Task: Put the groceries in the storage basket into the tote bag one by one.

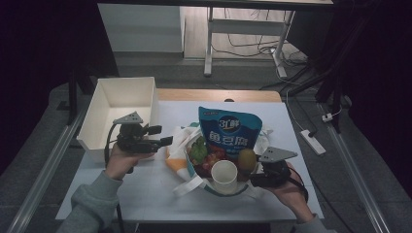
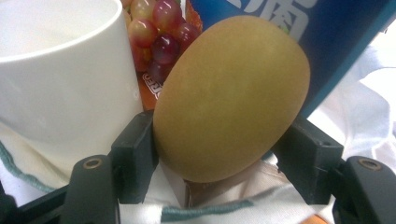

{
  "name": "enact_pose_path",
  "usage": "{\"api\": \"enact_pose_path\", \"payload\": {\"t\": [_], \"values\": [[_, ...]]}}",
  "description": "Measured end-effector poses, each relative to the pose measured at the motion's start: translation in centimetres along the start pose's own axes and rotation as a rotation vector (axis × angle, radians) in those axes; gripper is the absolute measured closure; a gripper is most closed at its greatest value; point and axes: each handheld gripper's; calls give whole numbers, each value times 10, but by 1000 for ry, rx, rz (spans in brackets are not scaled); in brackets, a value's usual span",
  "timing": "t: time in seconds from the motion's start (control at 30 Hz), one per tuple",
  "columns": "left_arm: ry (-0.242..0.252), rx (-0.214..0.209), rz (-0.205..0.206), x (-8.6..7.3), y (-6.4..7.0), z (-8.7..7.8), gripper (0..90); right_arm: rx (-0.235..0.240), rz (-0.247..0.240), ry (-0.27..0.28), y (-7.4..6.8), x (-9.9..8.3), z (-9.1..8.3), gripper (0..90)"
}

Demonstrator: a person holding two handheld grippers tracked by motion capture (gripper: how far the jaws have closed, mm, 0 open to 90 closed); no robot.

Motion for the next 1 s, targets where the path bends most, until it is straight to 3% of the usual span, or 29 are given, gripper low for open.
{"api": "enact_pose_path", "payload": {"t": [0.43,1.0], "values": [[-18,30,-10,-5,-6,1,288,5,5,-4,-1,4,2,272],[-26,41,-12,-8,-7,0,289,24,69,26,8,-5,-16,249]]}}
Point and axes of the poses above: each handheld gripper's, and its own axes: z roughly forward along the jaws, x roughly out of its top, y roughly to its right, and after that the axes turned 15 degrees about -x, right-handed
